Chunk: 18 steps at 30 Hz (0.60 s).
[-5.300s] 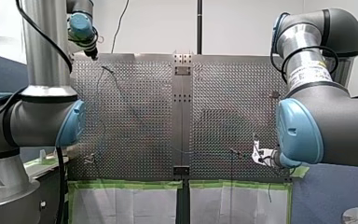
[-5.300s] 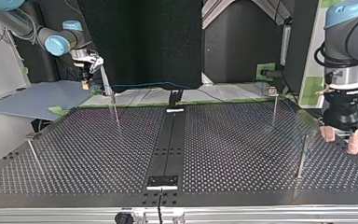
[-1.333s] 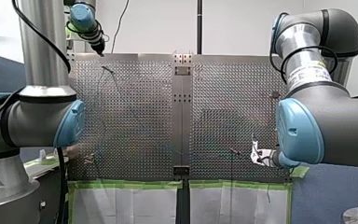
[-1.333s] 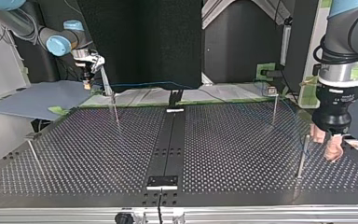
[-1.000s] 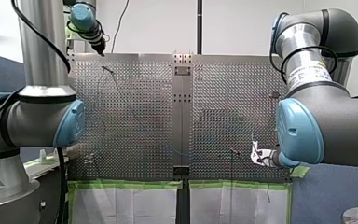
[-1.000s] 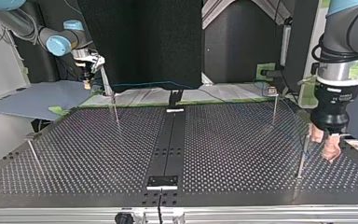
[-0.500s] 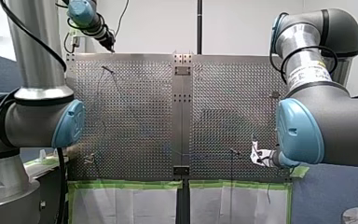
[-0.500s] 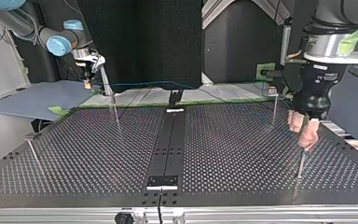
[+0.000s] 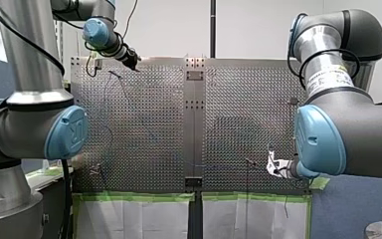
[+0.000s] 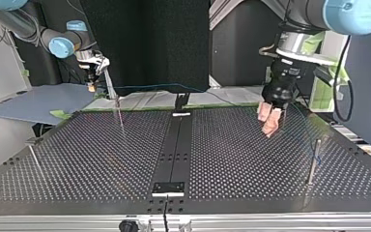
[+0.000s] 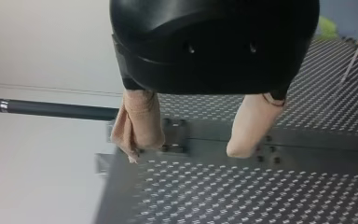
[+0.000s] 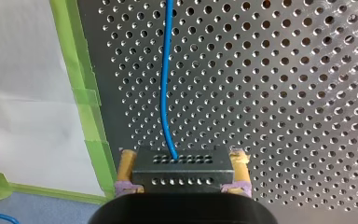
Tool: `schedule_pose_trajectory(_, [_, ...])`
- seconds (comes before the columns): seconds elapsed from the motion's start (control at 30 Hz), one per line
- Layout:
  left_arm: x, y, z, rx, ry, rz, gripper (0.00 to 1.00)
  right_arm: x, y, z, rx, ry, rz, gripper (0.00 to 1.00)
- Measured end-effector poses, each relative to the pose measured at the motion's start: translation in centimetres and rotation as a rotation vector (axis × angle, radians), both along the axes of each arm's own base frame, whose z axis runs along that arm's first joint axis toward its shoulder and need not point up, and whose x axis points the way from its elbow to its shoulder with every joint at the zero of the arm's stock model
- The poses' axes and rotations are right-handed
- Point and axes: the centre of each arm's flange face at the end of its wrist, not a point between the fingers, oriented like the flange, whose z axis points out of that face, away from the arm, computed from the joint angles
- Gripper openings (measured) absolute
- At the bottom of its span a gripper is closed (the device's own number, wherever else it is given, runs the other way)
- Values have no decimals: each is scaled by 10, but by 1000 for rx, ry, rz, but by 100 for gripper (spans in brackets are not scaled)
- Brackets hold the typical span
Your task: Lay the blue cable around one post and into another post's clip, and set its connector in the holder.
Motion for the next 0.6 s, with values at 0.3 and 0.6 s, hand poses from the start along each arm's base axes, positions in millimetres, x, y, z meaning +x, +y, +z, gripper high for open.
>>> schedule_pose_trajectory(0.3, [5, -27, -71, -34, 103, 7, 100, 0, 1, 0, 2, 5, 1, 0])
schedule_pose_trajectory(0.6, [2, -55, -130, -56, 173, 18, 100, 0, 1, 0, 2, 8, 1, 0])
